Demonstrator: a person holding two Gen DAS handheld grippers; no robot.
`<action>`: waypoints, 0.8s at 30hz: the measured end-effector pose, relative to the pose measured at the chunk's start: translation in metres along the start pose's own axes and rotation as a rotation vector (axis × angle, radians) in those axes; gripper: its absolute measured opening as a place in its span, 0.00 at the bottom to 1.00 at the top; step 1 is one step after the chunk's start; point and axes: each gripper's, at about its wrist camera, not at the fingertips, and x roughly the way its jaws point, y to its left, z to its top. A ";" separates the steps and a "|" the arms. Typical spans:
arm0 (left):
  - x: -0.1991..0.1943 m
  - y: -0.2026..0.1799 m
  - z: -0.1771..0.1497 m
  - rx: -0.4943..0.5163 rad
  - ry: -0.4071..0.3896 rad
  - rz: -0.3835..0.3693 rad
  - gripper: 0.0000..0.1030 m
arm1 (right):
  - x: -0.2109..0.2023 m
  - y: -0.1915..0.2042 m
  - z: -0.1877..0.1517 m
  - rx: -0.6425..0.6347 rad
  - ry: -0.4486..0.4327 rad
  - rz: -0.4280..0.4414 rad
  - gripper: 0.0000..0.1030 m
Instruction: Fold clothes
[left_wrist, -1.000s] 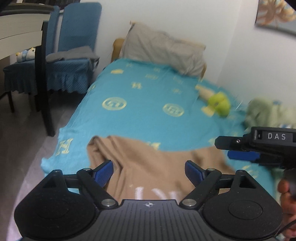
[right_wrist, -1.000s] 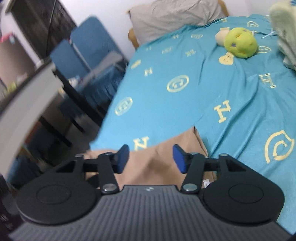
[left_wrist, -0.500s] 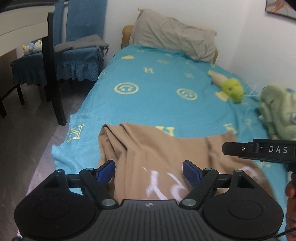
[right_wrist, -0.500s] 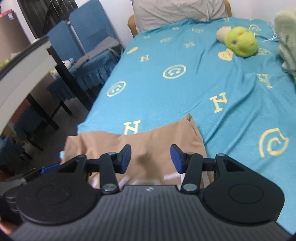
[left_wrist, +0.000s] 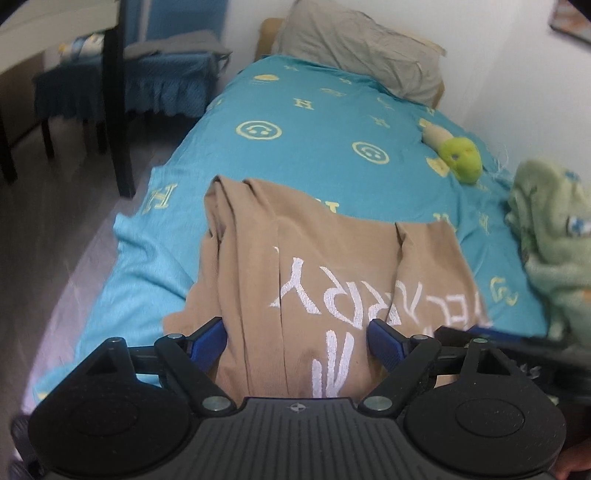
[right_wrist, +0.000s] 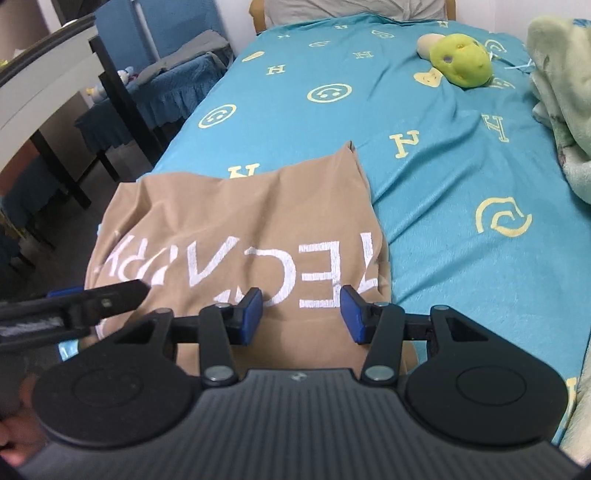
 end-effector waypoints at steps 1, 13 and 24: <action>-0.005 0.001 0.000 -0.022 -0.001 -0.009 0.82 | 0.000 -0.001 0.000 0.004 0.000 0.001 0.48; -0.026 0.027 -0.022 -0.348 0.099 -0.259 0.83 | 0.001 -0.005 -0.001 0.053 0.005 0.024 0.49; 0.030 0.054 -0.032 -0.578 0.123 -0.256 0.82 | 0.000 -0.011 0.000 0.100 0.002 0.044 0.47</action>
